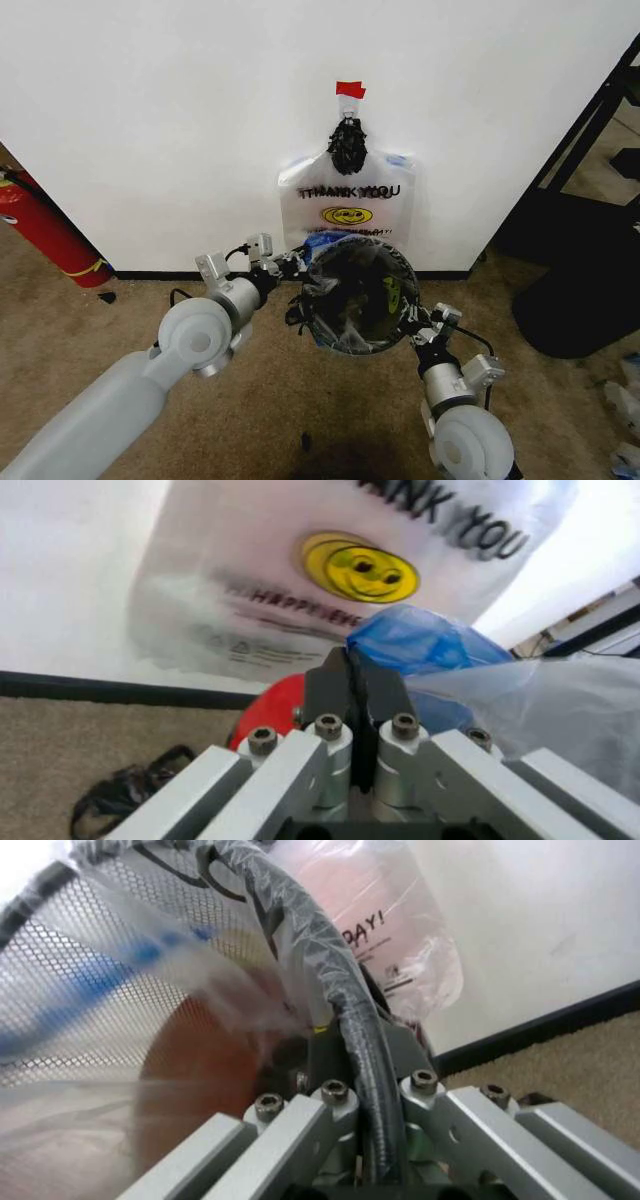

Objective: Pick up the garbage bag from the wall and place it over the trash bin.

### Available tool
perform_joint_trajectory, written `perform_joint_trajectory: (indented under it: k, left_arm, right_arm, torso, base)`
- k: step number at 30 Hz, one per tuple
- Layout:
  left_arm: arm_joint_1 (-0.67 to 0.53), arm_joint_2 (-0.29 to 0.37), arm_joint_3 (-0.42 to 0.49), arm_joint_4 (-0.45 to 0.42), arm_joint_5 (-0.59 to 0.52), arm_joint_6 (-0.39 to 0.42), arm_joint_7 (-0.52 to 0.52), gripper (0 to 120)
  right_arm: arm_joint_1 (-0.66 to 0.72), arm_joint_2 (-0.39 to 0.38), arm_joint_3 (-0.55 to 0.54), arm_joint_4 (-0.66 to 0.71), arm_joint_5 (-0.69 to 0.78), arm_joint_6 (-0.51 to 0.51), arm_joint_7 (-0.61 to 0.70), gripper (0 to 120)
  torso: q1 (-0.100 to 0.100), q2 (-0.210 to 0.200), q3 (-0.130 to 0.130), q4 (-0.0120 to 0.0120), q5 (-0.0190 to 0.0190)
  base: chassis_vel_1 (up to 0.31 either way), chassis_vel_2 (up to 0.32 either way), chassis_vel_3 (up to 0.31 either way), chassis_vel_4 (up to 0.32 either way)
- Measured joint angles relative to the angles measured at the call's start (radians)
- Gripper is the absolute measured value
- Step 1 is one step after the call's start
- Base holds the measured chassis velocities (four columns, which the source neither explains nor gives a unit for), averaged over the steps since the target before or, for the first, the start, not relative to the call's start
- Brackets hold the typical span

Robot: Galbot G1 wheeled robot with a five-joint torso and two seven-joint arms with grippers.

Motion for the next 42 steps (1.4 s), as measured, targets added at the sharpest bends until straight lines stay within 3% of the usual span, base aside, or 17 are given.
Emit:
perform_joint_trajectory:
  k: [9,22,30,42]
  left_arm:
    - [-0.021,0.009,0.018,0.08,0.032,-0.013,0.054,0]
    - [-0.16,-0.051,0.203,0.199,0.104,-0.051,0.12,0]
    - [-0.14,-0.047,0.179,0.201,0.128,-0.03,0.121,0]
    - [-0.055,0.037,0.057,0.162,0.153,-0.005,0.11,43]
  right_arm:
    - [-0.013,-0.005,0.003,0.035,0.044,-0.013,-0.012,0]
    - [-0.028,-0.014,0.009,0.058,0.079,-0.025,-0.024,0]
    - [-0.031,-0.012,0.001,0.051,0.086,-0.026,-0.025,0]
    - [-0.015,0.006,-0.009,0.02,0.112,-0.033,0.005,0]
  torso:
    - [0.0,0.0,0.0,0.0001,0.0]
    - [0.0,0.0,0.0,0.0,0.0001]
    - [0.0,0.0,0.0,0.0,0.0001]
    - [0.0,0.0,0.0,0.0001,-0.0001]
  base:
    - [0.0,0.0,0.0,0.0]
    - [0.0,0.0,0.0,0.0]
    - [0.0,0.0,0.0,0.0]
    - [0.0,0.0,0.0,0.0]
